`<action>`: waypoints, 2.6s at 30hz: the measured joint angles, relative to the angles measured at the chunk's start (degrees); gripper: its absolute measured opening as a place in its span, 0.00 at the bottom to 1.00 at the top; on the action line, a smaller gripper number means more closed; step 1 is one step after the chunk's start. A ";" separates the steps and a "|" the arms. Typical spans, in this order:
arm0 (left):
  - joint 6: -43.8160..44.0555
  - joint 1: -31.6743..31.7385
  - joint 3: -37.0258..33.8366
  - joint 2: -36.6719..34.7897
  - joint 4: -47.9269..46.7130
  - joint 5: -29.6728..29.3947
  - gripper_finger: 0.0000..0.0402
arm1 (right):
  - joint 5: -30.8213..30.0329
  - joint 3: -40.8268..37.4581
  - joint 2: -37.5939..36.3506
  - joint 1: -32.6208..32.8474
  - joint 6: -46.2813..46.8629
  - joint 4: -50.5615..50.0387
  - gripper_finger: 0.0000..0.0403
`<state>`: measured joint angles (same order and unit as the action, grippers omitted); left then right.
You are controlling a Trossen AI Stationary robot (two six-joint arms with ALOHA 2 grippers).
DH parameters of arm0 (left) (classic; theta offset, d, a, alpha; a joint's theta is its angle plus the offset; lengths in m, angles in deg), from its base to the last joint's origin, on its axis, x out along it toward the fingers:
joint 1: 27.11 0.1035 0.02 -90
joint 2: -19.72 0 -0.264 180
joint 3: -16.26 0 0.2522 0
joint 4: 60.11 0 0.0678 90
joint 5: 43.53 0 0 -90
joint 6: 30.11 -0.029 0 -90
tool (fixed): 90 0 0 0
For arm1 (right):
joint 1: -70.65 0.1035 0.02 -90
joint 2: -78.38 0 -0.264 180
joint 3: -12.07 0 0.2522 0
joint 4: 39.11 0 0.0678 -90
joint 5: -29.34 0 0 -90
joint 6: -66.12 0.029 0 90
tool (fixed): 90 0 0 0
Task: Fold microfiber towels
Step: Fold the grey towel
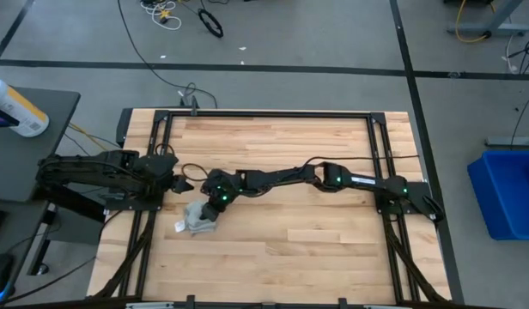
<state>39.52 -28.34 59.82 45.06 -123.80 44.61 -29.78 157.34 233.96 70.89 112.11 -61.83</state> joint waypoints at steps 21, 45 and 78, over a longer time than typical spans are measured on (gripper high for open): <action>0.20 -0.02 0.00 -0.01 1.14 0.21 0.56 | -4.60 3.42 0.01 -2.99 -0.56 -1.19 0.02; -0.22 -0.02 0.00 0.00 3.39 0.37 0.56 | -4.34 3.48 -4.17 -3.22 1.96 -1.58 0.01; -0.26 0.00 0.00 0.00 3.21 1.48 0.56 | -0.64 3.78 4.78 2.16 20.31 4.37 0.00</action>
<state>39.25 -28.34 59.82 45.07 -120.59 46.09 -30.42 161.12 238.75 73.05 132.41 -57.46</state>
